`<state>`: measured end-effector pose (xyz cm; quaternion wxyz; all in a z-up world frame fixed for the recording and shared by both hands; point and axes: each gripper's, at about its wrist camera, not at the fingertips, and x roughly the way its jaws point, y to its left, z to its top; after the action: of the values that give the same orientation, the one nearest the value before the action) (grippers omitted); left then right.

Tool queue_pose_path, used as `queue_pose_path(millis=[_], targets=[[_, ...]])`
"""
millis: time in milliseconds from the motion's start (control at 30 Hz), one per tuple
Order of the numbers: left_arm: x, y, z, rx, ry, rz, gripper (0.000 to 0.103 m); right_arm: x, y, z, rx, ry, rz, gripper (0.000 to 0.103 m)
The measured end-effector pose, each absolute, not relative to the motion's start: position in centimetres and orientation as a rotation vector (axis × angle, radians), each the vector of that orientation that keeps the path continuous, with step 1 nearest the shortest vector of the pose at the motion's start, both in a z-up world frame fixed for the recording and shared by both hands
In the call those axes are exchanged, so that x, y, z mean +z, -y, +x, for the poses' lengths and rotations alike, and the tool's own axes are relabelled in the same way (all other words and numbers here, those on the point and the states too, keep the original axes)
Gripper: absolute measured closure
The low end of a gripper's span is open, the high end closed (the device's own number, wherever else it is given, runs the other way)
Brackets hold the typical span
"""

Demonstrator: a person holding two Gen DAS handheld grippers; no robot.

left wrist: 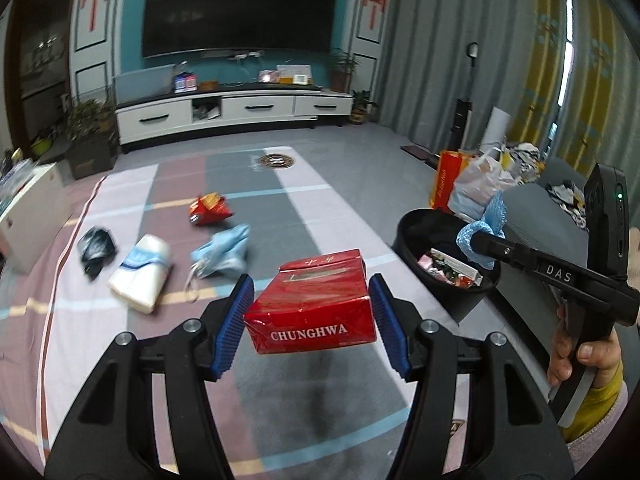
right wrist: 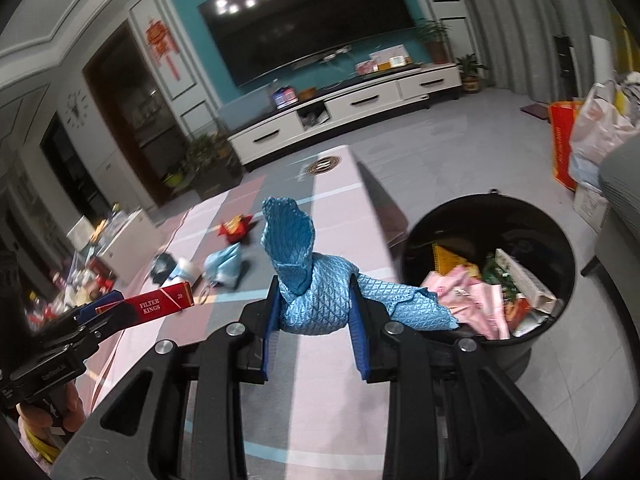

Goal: Collect trash
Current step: 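Carry the red box and blue mask over the black bin and release both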

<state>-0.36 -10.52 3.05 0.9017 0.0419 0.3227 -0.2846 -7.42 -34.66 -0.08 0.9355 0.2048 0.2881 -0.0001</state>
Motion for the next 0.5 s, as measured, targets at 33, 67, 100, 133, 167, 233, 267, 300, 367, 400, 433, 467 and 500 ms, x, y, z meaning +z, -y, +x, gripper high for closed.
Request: queue_pose_path(millis=[33,67,100,133,167,233,267,300,367,400,433,467,500], targets=[[3.2,11.1,-0.3,-0.597,-0.665,0.092,0.043,-0.1,35.3,-7.7,-0.013,-0.583,0.427,0.072],[3.4,11.9,-0.2,-0.608,-0.662,0.097,0.043,-0.2,35.9,-7.9,-0.026,-0.577,0.434,0.072],[3.5,12.4,-0.2,-0.618,-0.661,0.101,0.043,-0.2,36.5,-8.1,-0.034,-0.573,0.44,0.072],[3.6,13.1,-0.1,-0.632,-0.658,0.106,0.043,-0.3,37.2,-8.4,-0.048,-0.565,0.451,0.072],[3.7,13.9,0.1,-0.646,-0.657,0.111,0.043,-0.4,37.8,-8.6,-0.06,-0.561,0.46,0.072],[3.8,15.3,0.3,-0.675,-0.657,0.115,0.043,-0.6,38.9,-8.9,-0.077,-0.554,0.484,0.072],[3.8,15.9,0.5,-0.69,-0.659,0.114,0.043,-0.7,39.6,-9.1,-0.085,-0.55,0.5,0.072],[3.8,16.7,0.6,-0.707,-0.661,0.113,0.043,-1.0,40.2,-9.2,-0.092,-0.548,0.518,0.072],[3.7,18.2,1.2,-0.744,-0.675,0.109,0.043,-1.5,41.3,-9.3,-0.095,-0.545,0.563,0.072],[3.5,19.2,1.6,-0.765,-0.689,0.105,0.043,-2.1,42.1,-9.4,-0.089,-0.541,0.607,0.072],[3.4,19.9,1.9,-0.786,-0.698,0.1,0.043,-2.5,42.8,-9.5,-0.084,-0.541,0.64,0.072],[3.3,20.6,2.1,-0.801,-0.703,0.096,0.043,-3.2,43.7,-9.5,-0.076,-0.542,0.687,0.072],[3.2,21.6,2.3,-0.818,-0.708,0.099,0.043,-3.6,44.1,-9.5,-0.069,-0.542,0.717,0.072]])
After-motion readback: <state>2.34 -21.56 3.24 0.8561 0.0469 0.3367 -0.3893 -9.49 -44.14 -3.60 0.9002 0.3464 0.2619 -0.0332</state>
